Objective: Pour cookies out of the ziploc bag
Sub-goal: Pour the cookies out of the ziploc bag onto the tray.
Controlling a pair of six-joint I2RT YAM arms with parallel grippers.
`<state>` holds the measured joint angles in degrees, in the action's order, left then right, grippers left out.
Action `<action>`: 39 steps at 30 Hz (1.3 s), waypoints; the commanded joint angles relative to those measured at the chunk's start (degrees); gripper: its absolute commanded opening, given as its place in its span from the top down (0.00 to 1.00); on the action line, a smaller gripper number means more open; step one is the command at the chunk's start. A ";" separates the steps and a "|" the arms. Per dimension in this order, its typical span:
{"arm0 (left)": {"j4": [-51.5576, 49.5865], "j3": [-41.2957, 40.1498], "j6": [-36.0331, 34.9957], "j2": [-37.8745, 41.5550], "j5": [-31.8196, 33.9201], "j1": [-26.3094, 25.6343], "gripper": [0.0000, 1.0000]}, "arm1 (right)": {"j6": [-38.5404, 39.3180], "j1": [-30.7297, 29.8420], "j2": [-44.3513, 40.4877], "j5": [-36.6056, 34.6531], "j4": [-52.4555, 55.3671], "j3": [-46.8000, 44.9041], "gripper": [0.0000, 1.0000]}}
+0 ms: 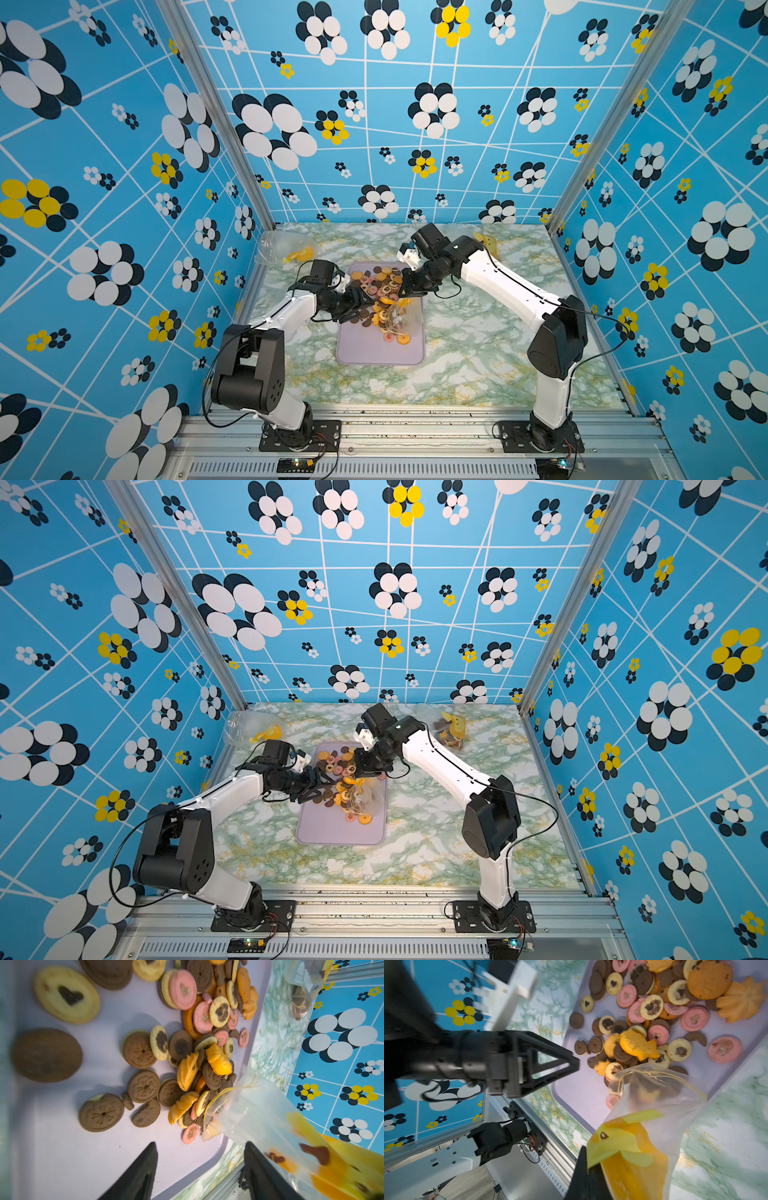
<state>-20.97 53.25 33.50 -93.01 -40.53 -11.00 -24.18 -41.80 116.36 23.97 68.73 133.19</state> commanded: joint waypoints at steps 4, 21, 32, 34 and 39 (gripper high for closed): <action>1.51 -0.46 1.66 -0.04 -0.43 -0.03 0.86 | 1.86 0.58 -0.96 1.11 -1.52 -3.68 1.00; -0.09 0.18 0.09 8.89 1.95 2.63 0.09 | -1.70 4.71 -12.19 1.92 -29.95 -39.62 1.00; -0.94 5.61 0.42 7.04 4.73 -0.70 0.01 | -1.60 8.00 -20.28 3.40 -26.76 -39.97 1.00; -3.50 7.86 -0.89 6.89 5.09 0.21 0.00 | -1.45 9.12 -21.20 4.07 -26.95 -40.54 1.00; -9.17 12.21 -2.71 7.14 5.99 3.58 0.00 | -1.79 13.10 -22.30 4.33 -28.53 -40.89 1.00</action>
<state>-25.28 63.11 32.97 -85.80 -35.75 -9.28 -26.13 -30.87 95.07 27.62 40.05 93.25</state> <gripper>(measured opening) 0.995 0.044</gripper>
